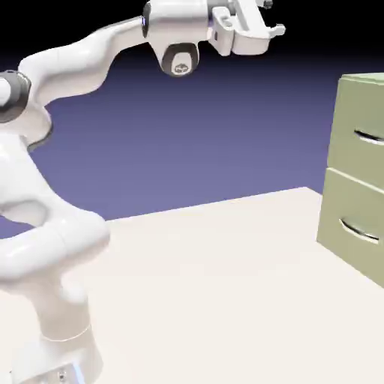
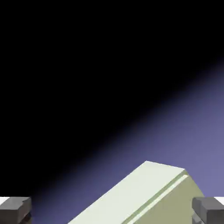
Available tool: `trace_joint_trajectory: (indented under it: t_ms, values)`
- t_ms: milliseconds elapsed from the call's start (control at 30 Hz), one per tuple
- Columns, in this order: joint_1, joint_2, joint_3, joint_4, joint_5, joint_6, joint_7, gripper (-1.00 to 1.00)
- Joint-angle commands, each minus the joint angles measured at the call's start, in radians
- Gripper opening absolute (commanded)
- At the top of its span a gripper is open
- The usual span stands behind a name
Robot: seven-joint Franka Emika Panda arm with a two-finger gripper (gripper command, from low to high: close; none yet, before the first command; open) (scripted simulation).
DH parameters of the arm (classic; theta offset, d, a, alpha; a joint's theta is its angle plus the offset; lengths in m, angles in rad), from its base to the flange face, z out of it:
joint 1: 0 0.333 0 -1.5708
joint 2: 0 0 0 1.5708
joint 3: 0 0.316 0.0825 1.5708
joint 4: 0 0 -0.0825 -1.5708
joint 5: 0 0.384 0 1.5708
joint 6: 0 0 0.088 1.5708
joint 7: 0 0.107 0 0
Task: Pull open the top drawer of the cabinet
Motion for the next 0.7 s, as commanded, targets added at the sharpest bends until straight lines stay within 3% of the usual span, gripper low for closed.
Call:
trace_joint_trajectory:
  t_ms: [0, 667]
  values:
    - [-0.036, -0.009, 0.029, 0.026, 0.043, -0.002, -0.001, 0.00]
    - [-0.761, -0.188, 0.600, 0.554, 0.910, -0.040, -0.023, 0.00]
